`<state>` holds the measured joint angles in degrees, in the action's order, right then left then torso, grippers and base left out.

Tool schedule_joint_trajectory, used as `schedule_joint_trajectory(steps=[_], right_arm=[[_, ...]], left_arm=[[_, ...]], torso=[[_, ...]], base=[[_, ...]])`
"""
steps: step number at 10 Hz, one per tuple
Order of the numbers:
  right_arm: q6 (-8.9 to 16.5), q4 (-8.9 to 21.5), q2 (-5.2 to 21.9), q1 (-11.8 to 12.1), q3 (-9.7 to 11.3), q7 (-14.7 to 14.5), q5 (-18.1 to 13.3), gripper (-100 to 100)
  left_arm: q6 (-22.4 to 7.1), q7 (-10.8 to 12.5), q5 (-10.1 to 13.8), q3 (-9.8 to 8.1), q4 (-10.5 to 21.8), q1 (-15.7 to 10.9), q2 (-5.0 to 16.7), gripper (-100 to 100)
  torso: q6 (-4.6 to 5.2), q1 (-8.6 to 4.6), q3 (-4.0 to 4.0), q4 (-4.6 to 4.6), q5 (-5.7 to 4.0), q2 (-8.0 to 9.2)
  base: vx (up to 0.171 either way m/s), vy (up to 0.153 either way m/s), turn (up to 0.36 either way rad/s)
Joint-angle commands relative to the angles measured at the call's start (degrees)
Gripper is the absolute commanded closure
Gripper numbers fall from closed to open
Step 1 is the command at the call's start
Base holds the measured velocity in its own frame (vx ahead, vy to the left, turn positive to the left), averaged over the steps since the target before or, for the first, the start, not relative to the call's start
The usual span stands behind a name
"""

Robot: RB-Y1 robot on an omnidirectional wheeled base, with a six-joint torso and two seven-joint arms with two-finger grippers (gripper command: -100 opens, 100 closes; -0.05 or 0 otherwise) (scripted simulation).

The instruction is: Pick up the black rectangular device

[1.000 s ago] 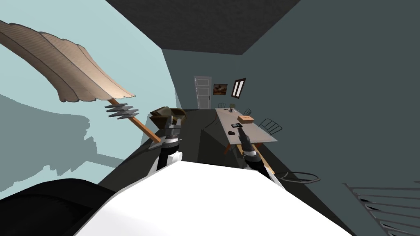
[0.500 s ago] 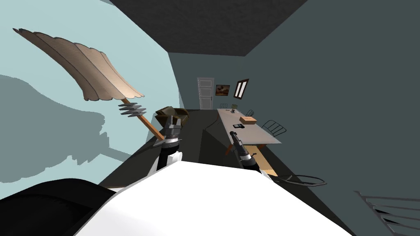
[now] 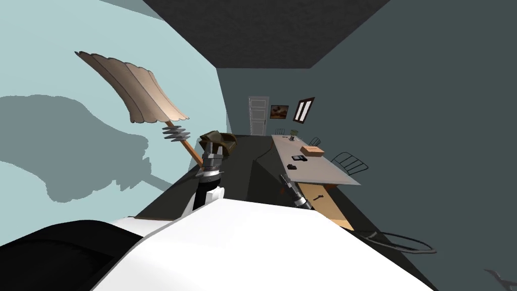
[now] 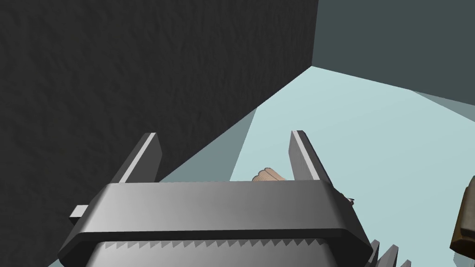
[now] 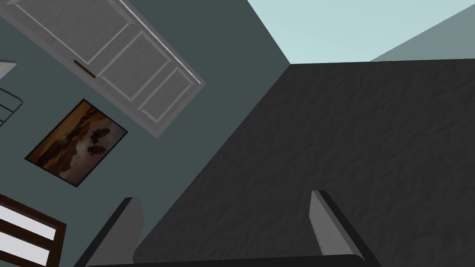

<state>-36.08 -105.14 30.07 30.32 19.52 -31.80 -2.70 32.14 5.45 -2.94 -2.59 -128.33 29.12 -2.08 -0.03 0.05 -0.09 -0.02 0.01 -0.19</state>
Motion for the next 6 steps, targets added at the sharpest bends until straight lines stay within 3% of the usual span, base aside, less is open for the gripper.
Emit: schedule_joint_trajectory(steps=[1,2,4,5,6], right_arm=[[0.8,2.9,0.8,-0.4,1.2,-1.6,-0.3,-100],[1.5,4.4,3.2,-0.5,3.3,-3.8,-0.7,-100],[1.5,7.0,3.2,-0.5,3.3,-4.1,-0.7,-100],[2.2,9.0,5.8,-0.6,5.3,-6.8,-1.1,-100],[2.2,10.9,5.8,-0.6,5.3,-6.8,-1.1,-100]], left_arm=[[0.0,0.0,0.0,0.0,0.0,0.0,0.0,0],[0.0,0.0,0.0,-0.01,0.0,0.0,0.0,0],[0.0,0.0,0.0,-0.01,0.0,0.0,0.0,0],[0.0,0.0,0.0,-0.01,0.0,0.0,0.0,0],[0.0,0.0,0.0,0.0,0.0,0.0,0.0,0]], torso=[[0.0,0.0,0.0,0.0,0.0,0.0],[0.04,-0.05,-0.02,-0.01,-0.01,-0.02],[0.05,-0.05,-0.06,-0.03,-0.01,-0.1],[0.05,-0.07,0.0,0.0,-0.01,0.01],[0.0,-0.06,-0.03,-0.01,-0.01,-0.06]], base=[[0.051,0.015,0.092],[0.077,0.021,0.195],[0.051,0.007,0.046],[0.056,0.017,0.235],[0.065,0.007,0.091]])
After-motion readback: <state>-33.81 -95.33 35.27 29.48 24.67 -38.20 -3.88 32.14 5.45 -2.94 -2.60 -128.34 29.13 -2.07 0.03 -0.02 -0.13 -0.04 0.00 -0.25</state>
